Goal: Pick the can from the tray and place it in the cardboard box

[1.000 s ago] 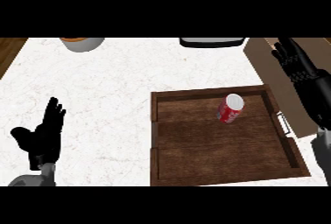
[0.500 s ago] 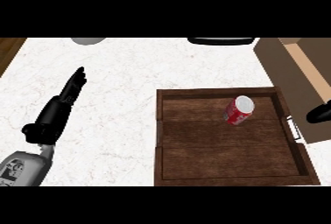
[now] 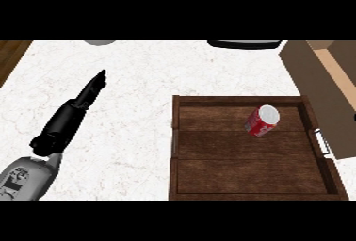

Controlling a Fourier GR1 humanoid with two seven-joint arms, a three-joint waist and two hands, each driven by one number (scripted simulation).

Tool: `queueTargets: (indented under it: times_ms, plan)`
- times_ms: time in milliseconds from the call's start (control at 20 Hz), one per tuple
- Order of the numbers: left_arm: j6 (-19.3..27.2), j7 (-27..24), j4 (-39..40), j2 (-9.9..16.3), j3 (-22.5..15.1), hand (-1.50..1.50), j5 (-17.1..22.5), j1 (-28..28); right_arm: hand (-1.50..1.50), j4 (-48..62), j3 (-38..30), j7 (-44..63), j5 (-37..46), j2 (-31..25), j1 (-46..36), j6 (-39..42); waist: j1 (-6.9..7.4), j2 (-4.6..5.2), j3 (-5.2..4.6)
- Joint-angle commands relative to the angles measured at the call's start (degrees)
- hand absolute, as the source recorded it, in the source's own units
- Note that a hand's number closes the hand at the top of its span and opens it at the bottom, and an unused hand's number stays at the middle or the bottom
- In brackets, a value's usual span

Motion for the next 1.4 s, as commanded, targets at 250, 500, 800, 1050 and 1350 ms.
queueTargets:
  times_ms: [250, 500, 800, 1050, 1350]
  plan:
    - [-1.11, 0.24, 1.38, -0.03, 0.9, 0.0, -0.74, -1.19, -1.5, -5.74, 15.29, -8.92, 18.85, -8.25, -4.03, 1.28, -0.58, -0.56, -0.25]
    - [-2.62, 0.95, 2.54, 0.76, 3.16, 0.0, 0.1, -1.53, -1.5, -9.65, 22.44, -9.34, 24.45, -8.82, -4.35, -0.84, -1.65, -0.78, -0.24]
    - [-3.39, 1.73, 2.53, -0.48, 3.95, 0.0, -1.62, -1.9, -1.5, -13.97, 24.95, -1.47, 29.06, -8.68, -5.91, 0.81, -2.33, -0.95, -0.25]
    - [-3.14, -0.14, 1.04, -1.87, 4.36, 0.0, -3.77, 2.41, -1.5, -17.55, 25.24, 2.14, 31.96, -7.59, -1.83, 2.19, -2.27, -0.99, -0.22]
    - [-7.0, 2.22, -0.91, -0.79, 8.0, 0.0, -2.44, 2.78, -1.5, -25.45, 25.99, 8.83, 35.05, -4.1, 3.87, 4.17, -2.4, -1.06, -0.22]
